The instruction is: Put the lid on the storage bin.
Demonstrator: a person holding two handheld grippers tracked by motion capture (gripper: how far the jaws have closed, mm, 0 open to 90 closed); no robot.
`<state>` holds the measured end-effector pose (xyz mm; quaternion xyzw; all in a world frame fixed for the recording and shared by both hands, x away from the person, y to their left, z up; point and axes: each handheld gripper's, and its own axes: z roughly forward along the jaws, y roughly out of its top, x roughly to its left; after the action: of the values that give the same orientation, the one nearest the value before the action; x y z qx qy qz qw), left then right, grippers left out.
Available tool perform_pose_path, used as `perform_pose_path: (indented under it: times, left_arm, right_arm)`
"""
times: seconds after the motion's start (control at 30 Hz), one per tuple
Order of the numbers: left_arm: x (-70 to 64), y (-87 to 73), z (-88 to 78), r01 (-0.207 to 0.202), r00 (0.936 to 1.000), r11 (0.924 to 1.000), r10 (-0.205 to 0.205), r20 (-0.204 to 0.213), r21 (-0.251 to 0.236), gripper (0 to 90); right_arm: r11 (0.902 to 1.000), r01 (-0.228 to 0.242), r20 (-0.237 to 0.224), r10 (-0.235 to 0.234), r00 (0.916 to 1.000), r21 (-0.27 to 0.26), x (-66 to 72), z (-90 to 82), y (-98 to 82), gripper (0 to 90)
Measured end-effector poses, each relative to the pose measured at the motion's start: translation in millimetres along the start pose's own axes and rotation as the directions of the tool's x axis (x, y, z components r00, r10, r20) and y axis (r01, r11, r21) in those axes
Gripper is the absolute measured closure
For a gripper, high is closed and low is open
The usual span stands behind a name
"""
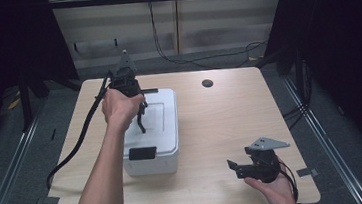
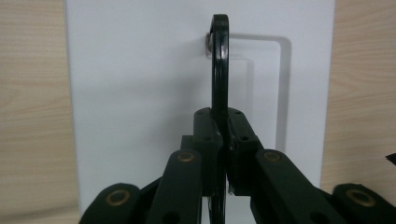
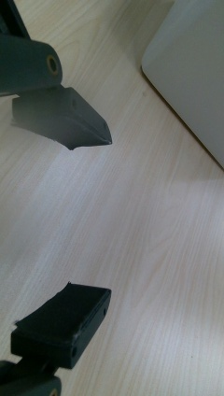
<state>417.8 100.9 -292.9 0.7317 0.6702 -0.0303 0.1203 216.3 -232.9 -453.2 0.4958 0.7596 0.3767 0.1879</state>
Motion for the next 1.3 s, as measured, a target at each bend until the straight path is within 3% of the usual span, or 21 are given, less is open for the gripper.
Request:
perform_pose_path:
  times: [0.57,0.8,0.93,1.1,1.17,1.3]
  left_arm:
    - [-5.1,0.9,7.8,-0.03,0.9996,0.9995,0.03,-0.001,0.007,82.6]
    - [-2.5,1.5,10.0,-0.04,0.9992,0.9992,0.04,0.0,0.007,76.7]
    - [-1.2,2.0,9.1,-0.061,0.998,0.9981,0.061,-0.017,-0.001,66.3]
    - [2.5,3.3,5.0,-0.085,0.9964,0.9964,0.085,0.002,-0.009,53.5]
    - [4.7,4.1,3.0,-0.101,0.9948,0.9949,0.101,0.009,-0.006,44.4]
    - [8.8,4.5,-0.5,-0.126,0.992,0.992,0.126,0.006,0.001,38.5]
  right_arm:
    - [1.0,0.0,0.0,0.0,1.0,0.0,-0.1,0.2,-0.2,21.1]
    - [1.0,0.0,0.002,0.0,1.0,0.001,-0.1,0.6,-0.1,21.1]
    - [1.0,-0.001,0.002,0.001,1.0,0.003,0.1,0.5,-0.1,21.1]
    - [1.0,-0.001,0.001,0.001,1.0,0.004,0.1,0.7,-0.1,21.1]
    - [1.0,-0.001,-0.001,0.001,1.0,0.006,0.2,1.0,-0.1,21.1]
    - [1.0,0.001,-0.002,-0.001,1.0,0.006,0.2,1.4,0.0,21.1]
